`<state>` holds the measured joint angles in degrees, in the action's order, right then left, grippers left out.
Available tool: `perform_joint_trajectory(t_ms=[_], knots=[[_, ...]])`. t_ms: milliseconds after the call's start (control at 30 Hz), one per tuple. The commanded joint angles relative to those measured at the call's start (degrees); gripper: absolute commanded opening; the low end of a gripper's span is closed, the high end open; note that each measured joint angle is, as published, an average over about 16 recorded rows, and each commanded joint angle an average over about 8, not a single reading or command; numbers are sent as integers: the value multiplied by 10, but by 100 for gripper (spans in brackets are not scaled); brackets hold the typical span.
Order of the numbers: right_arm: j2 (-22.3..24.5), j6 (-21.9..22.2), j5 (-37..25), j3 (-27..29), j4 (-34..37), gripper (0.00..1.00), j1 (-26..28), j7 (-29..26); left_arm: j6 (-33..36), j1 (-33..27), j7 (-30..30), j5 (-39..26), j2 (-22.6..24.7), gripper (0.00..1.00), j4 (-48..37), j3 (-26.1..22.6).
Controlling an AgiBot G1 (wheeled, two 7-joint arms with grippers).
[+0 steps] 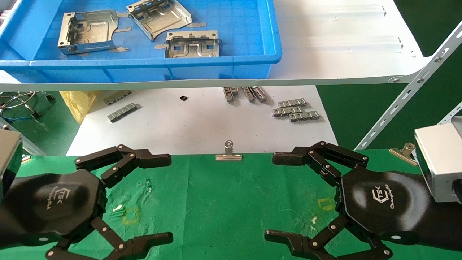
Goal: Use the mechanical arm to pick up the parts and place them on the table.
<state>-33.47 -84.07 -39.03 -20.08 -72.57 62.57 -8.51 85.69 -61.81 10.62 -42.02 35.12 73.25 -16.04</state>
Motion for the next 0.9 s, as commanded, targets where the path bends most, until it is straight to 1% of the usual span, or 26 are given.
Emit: perform_joint_trajectory(t_ms=[33, 333, 367, 600, 633, 900], knots=[[0, 0, 0, 0, 0, 100, 0, 0, 0, 0, 0, 0, 0, 100, 0, 0], [0, 0, 0, 0, 0, 100, 0, 0, 0, 0, 0, 0, 0, 100, 0, 0], [0, 0, 0, 0, 0, 99, 0, 0, 0, 0, 0, 0, 0, 100, 0, 0], [0, 0, 0, 0, 0, 11, 0, 0, 0, 0, 0, 0, 0, 100, 0, 0], [0, 0, 0, 0, 0, 0, 0, 0, 0, 0, 0, 0, 0, 100, 0, 0], [0, 0, 0, 0, 0, 0, 0, 0, 0, 0, 0, 0, 0, 100, 0, 0]])
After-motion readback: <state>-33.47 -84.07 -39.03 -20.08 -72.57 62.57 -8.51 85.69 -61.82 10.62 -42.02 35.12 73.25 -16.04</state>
